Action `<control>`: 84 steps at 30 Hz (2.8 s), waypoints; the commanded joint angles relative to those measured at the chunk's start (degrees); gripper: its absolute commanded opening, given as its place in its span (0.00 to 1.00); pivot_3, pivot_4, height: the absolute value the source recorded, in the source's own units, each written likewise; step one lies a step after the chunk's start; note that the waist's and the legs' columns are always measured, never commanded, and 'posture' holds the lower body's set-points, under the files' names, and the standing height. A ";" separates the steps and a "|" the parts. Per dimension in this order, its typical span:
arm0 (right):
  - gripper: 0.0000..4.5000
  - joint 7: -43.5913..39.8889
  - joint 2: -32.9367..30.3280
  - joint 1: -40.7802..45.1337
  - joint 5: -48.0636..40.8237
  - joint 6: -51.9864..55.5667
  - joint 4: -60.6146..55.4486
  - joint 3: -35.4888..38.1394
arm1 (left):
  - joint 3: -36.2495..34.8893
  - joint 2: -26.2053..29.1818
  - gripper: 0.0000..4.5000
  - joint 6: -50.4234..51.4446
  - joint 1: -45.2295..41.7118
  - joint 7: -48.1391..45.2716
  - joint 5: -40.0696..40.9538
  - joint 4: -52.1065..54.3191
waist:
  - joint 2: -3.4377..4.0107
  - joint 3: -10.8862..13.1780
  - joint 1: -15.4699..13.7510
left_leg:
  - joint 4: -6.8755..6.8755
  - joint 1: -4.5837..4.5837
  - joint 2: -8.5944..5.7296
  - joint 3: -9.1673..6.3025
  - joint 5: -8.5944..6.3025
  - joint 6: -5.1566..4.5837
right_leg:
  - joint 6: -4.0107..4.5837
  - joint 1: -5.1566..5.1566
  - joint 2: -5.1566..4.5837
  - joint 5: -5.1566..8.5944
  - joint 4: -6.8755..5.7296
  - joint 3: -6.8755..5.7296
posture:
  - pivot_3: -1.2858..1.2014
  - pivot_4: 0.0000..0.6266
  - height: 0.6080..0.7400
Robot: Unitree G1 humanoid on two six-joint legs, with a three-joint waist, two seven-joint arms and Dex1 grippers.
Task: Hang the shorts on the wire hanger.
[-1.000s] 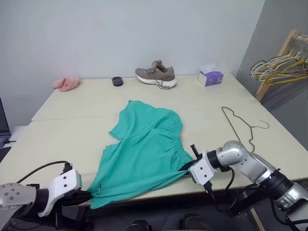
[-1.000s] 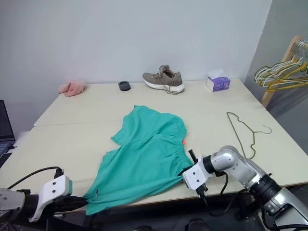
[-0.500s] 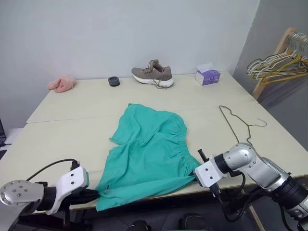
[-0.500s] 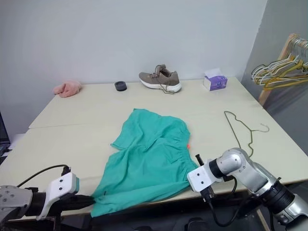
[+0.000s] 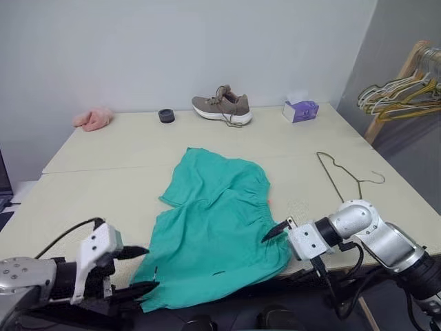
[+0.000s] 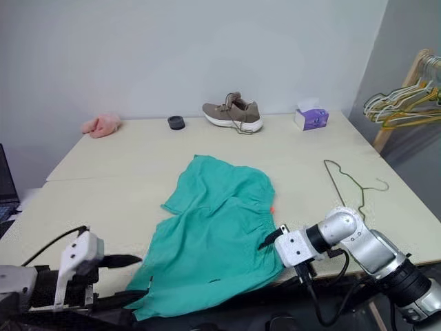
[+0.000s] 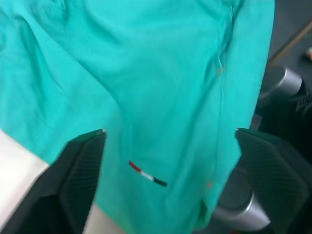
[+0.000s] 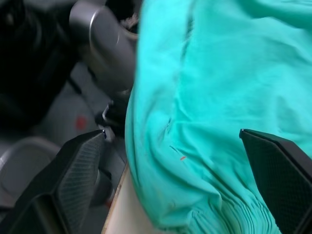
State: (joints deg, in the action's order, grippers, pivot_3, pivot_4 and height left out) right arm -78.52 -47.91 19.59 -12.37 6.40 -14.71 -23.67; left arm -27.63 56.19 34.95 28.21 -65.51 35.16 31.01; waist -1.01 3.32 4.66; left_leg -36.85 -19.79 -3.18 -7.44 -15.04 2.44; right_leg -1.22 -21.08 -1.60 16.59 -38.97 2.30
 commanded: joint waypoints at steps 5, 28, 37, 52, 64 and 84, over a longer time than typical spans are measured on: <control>1.00 11.59 5.10 1.71 -13.05 16.08 -0.60 14.85 | -0.42 -1.76 1.00 -1.15 -8.67 4.28 0.64 -1.10 | -0.03 0.02 0.02 | 0.02 -0.06 0.01 0.00 -0.03 0.03 | -0.19 -0.01 0.00 -0.11 0.00 -0.01 | 0.47 0.00 1.00; 1.00 60.32 14.74 -0.06 4.44 22.63 29.96 34.86 | 25.91 -7.42 1.00 -1.16 -51.13 0.43 -0.07 -14.87 | 0.09 0.00 6.34 | -0.03 -0.47 -0.06 0.29 -0.02 -0.01 | -0.45 -0.26 0.24 -0.27 0.06 0.31 | 0.41 0.00 1.00; 1.00 54.37 13.78 2.04 5.87 22.26 36.88 30.85 | 26.32 -7.71 1.00 -2.13 -51.81 -0.53 -1.12 -15.98 | 0.10 -0.03 8.39 | -0.01 -0.46 0.10 0.20 -0.03 -0.01 | -0.48 -0.26 0.28 -0.25 0.06 0.25 | 0.41 0.00 1.00; 1.00 43.96 14.12 14.65 8.80 25.49 55.72 24.23 | 26.27 -7.96 1.00 -3.00 -51.47 0.15 -2.38 -15.99 | -0.12 -0.21 8.64 | -0.03 -0.41 0.12 0.17 -0.03 -0.01 | -0.47 -0.21 0.29 -0.25 0.08 0.24 | 0.42 0.00 1.00; 0.18 41.41 15.19 17.69 12.10 25.32 66.01 20.90 | 26.14 -8.26 1.00 -2.87 -50.91 0.33 -2.72 -15.29 | -0.88 -1.17 8.83 | 0.00 0.03 0.18 -0.06 -0.10 -0.01 | -0.45 0.45 0.31 -0.23 0.38 0.02 | 0.42 0.00 1.00; 0.00 35.95 5.23 15.40 26.08 -12.76 37.16 9.73 | 17.25 -6.43 1.00 -1.92 -54.50 5.98 -4.12 -33.37 | 0.45 -0.54 8.36 | -0.04 -0.11 0.23 0.03 -0.47 -0.17 | -0.68 0.42 0.31 -0.37 0.89 0.13 | 0.42 0.00 1.00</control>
State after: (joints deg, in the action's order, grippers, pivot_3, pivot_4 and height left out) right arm -42.74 -41.66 33.22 11.57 -0.42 27.28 -13.26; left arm -7.27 48.25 32.34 -24.11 -59.41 30.25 -0.58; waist -0.56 2.78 13.02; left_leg -36.89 -19.93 -2.96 -7.41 -15.50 2.27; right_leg -1.90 -20.66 -1.29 16.22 -38.07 2.43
